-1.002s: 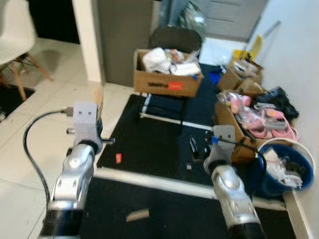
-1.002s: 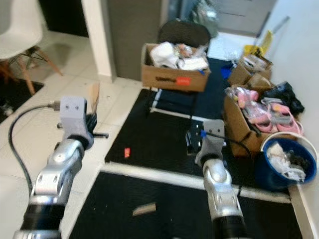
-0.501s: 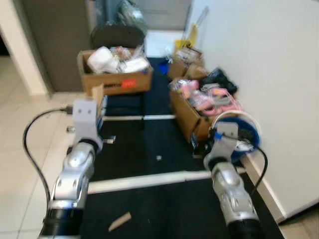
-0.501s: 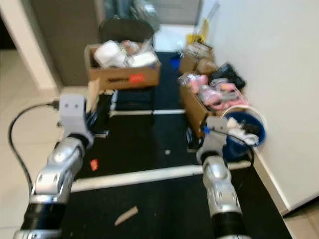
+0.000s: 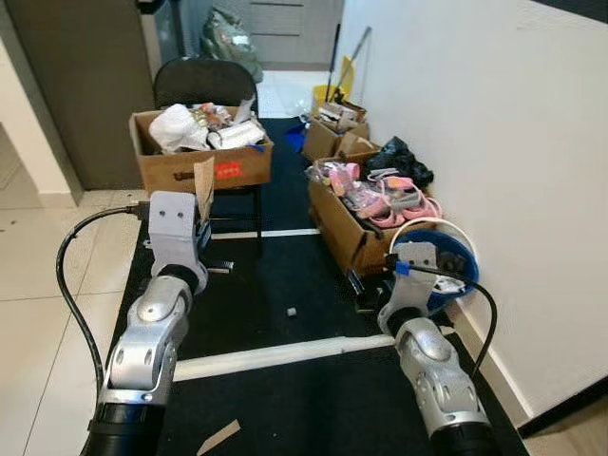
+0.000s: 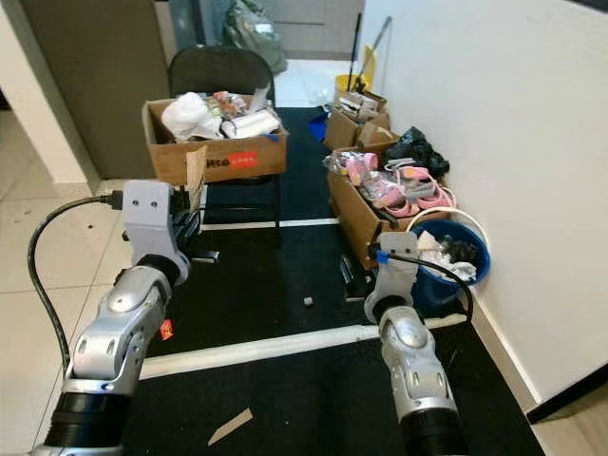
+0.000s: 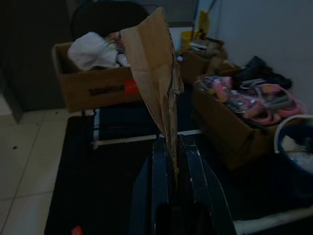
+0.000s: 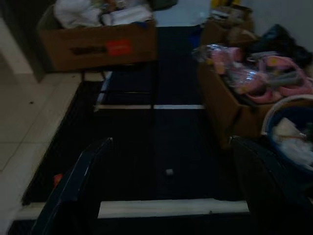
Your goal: Picking trash to rubbish bin
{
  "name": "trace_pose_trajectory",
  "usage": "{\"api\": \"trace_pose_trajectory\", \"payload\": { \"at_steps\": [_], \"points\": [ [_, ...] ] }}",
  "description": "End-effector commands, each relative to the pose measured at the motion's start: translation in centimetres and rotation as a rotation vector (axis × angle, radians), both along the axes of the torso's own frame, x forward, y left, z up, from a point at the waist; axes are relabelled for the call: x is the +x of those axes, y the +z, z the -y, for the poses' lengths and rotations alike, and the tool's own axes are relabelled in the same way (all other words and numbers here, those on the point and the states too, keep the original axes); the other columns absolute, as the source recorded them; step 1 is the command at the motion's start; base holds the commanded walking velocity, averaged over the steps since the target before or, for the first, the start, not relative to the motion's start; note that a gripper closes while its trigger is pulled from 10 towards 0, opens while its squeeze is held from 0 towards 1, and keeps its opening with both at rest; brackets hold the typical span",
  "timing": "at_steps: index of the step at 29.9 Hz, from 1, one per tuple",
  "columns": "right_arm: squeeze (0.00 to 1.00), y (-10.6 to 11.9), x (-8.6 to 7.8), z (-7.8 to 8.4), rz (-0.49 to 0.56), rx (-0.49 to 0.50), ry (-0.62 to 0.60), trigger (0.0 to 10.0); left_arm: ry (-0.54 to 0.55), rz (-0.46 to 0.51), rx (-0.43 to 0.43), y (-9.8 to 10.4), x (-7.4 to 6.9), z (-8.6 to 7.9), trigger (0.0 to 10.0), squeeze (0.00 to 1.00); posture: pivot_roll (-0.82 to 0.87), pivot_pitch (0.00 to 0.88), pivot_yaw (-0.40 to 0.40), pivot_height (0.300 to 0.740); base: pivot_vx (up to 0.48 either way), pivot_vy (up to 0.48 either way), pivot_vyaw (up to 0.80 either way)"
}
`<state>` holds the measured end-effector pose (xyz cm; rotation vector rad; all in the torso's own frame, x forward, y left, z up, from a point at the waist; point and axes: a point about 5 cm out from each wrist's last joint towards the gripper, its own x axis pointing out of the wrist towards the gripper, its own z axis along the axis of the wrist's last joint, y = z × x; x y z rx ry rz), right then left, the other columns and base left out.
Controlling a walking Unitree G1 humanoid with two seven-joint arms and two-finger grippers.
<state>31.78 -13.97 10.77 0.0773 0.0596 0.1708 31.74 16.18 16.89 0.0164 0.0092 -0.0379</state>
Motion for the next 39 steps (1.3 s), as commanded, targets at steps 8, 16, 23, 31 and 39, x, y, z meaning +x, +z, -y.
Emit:
{"api": "trace_pose_trajectory", "payload": {
  "at_steps": [8, 16, 23, 31, 39],
  "points": [
    [0.0, 0.02, 0.24, 0.01, -0.001, -0.026, 0.025, 10.0, -0.026, 0.0, 0.016, -0.01, -0.15, 0.23, 10.0, 0.0, -0.03, 0.049, -0.047, 0.74, 0.453, 0.0, 0.0],
    [0.0, -0.07, 0.17, 0.02, 0.0, -0.026, 0.024, 10.0, -0.028, 0.006, 0.008, 0.06, -0.19, 0.39, 10.0, 0.0, -0.02, 0.047, -0.052, 0.74, 0.452, 0.0, 0.0],
    [0.0, -0.18, 0.23, -0.21, -0.002, -0.02, 0.023, 10.0, -0.038, -0.005, 0.022, -0.19, -0.42, 0.36, 10.0, 0.0, -0.02, 0.052, -0.043, 0.74, 0.452, 0.0, 0.0],
    [0.0, -0.34, 0.04, -0.22, -0.004, -0.013, 0.02, 10.0, -0.058, 0.006, 0.023, 0.09, -0.28, 0.79, 10.0, 0.0, -0.02, 0.047, -0.045, 0.74, 0.452, 0.0, 0.0],
    [0.0, -0.2, 0.21, -0.41, 0.001, -0.015, 0.019, 10.0, -0.062, -0.002, 0.033, -0.19, -0.44, 0.72, 10.0, 0.0, -0.02, 0.056, -0.042, 0.74, 0.453, 0.0, 0.0]
  ]
}}
